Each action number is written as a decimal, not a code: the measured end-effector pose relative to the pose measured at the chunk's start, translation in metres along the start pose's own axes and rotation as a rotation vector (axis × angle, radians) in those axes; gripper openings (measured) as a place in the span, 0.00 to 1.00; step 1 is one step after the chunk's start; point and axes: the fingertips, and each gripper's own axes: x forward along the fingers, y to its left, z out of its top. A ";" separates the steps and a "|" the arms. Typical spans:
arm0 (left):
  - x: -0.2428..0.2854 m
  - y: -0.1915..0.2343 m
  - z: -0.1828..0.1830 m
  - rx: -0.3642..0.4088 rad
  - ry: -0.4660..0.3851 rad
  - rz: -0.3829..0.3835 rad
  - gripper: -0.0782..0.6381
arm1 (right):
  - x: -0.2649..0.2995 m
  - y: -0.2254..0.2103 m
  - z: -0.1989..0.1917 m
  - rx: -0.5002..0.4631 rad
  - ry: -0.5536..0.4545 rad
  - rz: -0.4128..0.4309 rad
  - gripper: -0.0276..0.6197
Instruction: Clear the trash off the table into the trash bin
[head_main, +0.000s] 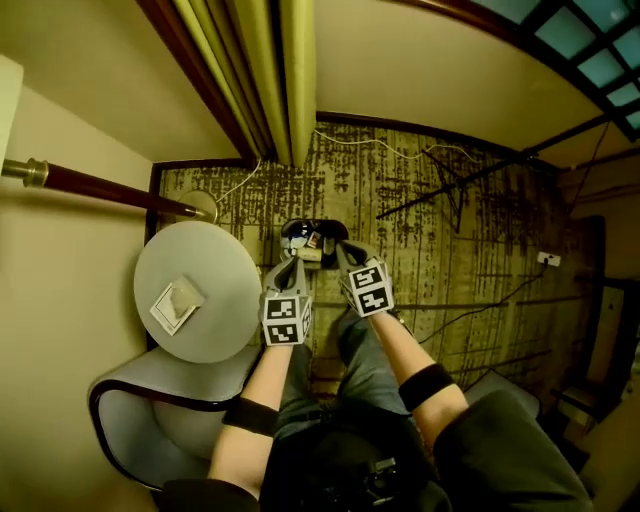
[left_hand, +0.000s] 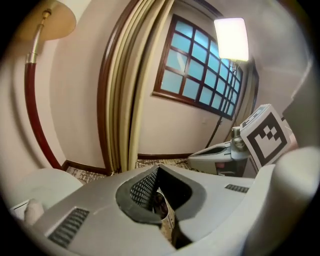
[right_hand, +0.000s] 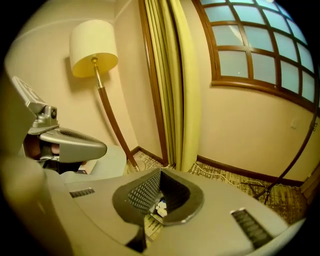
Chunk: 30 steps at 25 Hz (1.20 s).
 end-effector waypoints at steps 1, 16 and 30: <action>-0.015 0.002 0.007 -0.010 -0.011 0.015 0.12 | -0.009 0.006 0.012 -0.012 -0.013 0.009 0.04; -0.202 0.098 0.014 -0.111 -0.124 0.372 0.12 | -0.037 0.192 0.097 -0.334 -0.060 0.374 0.04; -0.331 0.193 -0.047 -0.226 -0.161 0.518 0.12 | -0.033 0.360 0.092 -0.465 -0.049 0.556 0.04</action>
